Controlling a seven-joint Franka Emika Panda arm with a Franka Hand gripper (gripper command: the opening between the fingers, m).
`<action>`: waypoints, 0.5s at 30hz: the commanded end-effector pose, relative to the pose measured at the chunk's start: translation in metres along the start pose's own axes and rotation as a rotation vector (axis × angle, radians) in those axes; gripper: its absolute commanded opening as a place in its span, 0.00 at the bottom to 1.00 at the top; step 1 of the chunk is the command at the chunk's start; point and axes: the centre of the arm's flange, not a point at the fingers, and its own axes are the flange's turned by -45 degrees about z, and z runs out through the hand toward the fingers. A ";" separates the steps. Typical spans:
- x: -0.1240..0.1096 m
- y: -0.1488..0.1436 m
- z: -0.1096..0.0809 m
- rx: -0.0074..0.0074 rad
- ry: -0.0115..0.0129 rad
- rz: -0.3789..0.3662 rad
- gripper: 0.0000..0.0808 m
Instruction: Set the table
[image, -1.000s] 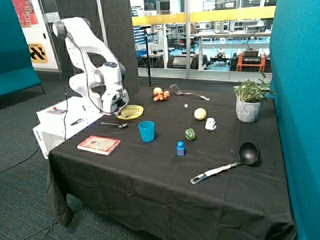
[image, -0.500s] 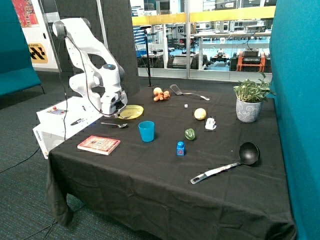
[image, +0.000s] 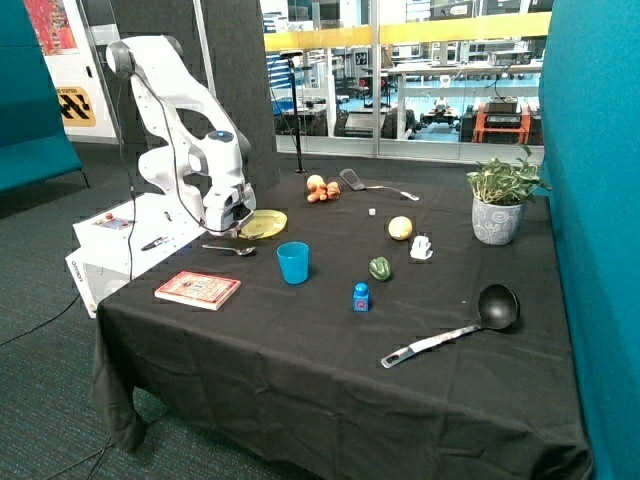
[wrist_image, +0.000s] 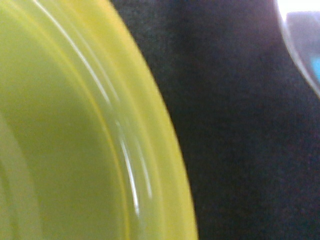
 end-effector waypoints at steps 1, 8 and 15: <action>0.001 -0.003 0.006 0.0001 0.0002 -0.001 0.00; -0.001 -0.002 0.009 0.0001 0.0002 0.003 0.00; -0.001 0.001 0.009 0.0001 0.0002 0.010 0.00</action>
